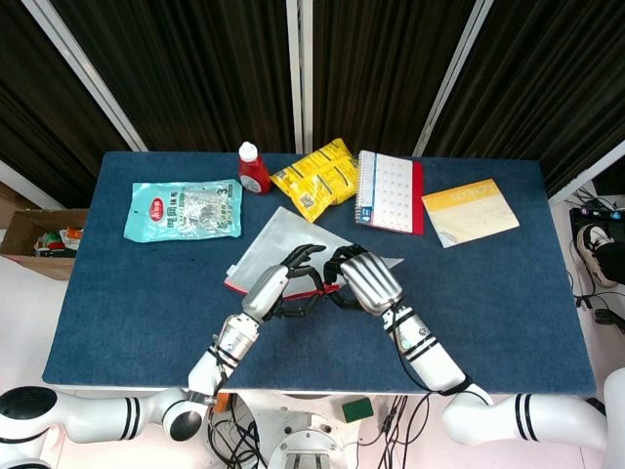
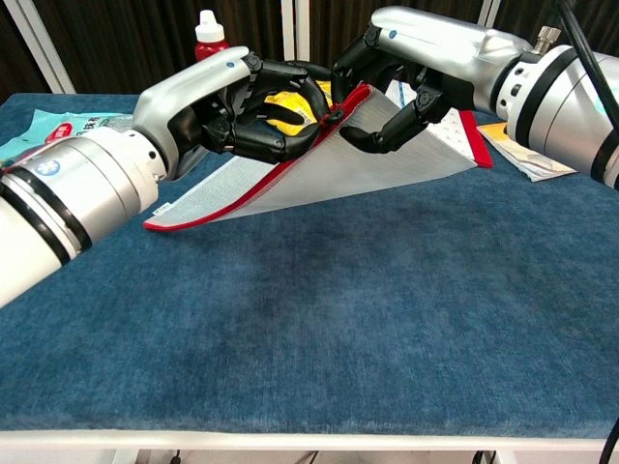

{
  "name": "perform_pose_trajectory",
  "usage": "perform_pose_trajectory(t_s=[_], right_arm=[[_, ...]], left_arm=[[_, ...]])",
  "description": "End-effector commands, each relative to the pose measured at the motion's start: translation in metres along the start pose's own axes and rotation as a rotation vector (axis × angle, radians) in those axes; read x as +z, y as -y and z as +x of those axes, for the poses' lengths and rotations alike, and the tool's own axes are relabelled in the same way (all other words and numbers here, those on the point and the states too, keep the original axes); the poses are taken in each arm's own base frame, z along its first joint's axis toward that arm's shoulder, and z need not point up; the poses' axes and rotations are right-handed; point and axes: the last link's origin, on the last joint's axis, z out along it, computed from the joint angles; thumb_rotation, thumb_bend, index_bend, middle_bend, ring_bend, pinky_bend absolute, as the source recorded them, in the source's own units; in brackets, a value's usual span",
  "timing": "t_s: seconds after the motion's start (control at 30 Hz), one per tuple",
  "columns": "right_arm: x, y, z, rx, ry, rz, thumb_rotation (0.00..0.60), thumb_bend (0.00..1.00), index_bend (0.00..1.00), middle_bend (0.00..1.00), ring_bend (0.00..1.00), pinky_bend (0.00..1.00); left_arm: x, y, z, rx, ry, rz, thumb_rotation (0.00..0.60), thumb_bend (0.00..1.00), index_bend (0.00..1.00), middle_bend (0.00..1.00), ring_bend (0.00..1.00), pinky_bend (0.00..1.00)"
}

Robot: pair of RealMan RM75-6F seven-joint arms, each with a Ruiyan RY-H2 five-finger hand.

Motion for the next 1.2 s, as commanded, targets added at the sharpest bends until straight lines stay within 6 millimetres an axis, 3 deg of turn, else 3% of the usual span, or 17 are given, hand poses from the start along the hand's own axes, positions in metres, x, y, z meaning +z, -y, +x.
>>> perform_pose_trajectory(t_s=[0.03, 0.73, 1.2], right_arm=[[-0.002, -0.001, 0.002, 0.008, -0.005, -0.003, 0.600, 0.49, 0.92, 0.57, 0.29, 0.35], [-0.007, -0.005, 0.009, 0.027, -0.099, -0.039, 0.600, 0.49, 0.92, 0.57, 0.30, 0.36], [-0.020, -0.010, 0.028, 0.038, -0.143, -0.034, 0.600, 0.49, 0.93, 0.58, 0.31, 0.37]], left_arm=[[0.000, 0.002, 0.000, 0.010, -0.004, 0.004, 0.600, 0.54, 0.59, 0.09, 0.04, 0.16], [-0.003, 0.009, -0.004, 0.071, -0.010, 0.013, 0.600, 0.54, 0.59, 0.09, 0.04, 0.16], [-0.016, 0.034, 0.009, 0.158, -0.065, 0.047, 0.600, 0.54, 0.59, 0.09, 0.03, 0.16]])
